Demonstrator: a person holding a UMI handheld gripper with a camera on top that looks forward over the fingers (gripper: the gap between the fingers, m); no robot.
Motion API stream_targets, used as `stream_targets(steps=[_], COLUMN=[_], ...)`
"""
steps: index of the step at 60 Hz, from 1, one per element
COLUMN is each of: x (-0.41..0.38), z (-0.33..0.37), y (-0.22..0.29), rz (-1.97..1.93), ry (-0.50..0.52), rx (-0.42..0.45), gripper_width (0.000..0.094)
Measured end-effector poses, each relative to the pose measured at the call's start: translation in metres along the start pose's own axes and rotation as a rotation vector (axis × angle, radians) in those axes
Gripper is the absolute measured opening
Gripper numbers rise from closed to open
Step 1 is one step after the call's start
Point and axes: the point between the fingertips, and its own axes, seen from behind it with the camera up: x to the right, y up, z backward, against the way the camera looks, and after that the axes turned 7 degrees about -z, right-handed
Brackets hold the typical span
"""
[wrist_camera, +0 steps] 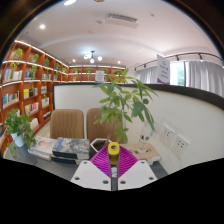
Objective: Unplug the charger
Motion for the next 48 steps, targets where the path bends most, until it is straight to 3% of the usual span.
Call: stream_targets(steps=[19, 28, 34, 40, 45, 46, 48], x=[0.080, 0.098, 0.100, 0.101, 0.106, 0.107, 0.109], z=[-0.045, -0.047, -0.047, -0.045, -0.040, -0.039, -0.035], y=[-0.201, -0.248, -0.246, -0.245, -0.228, -0.224, -0.212], rz=[-0.037, -0.090, -0.100, -0.114, -0.135, -0.131, -0.123], ry=[0.009, 0.020, 0.045, 0.052, 0.020, 0.013, -0.001], rx=[-0.374, -0.474, -0.459, -0.477, -0.443, -0.433, -0.411], gripper_width=[0.0055, 0.0062, 0.0071, 0.0168, 0.0426, 0.0525, 0.0566])
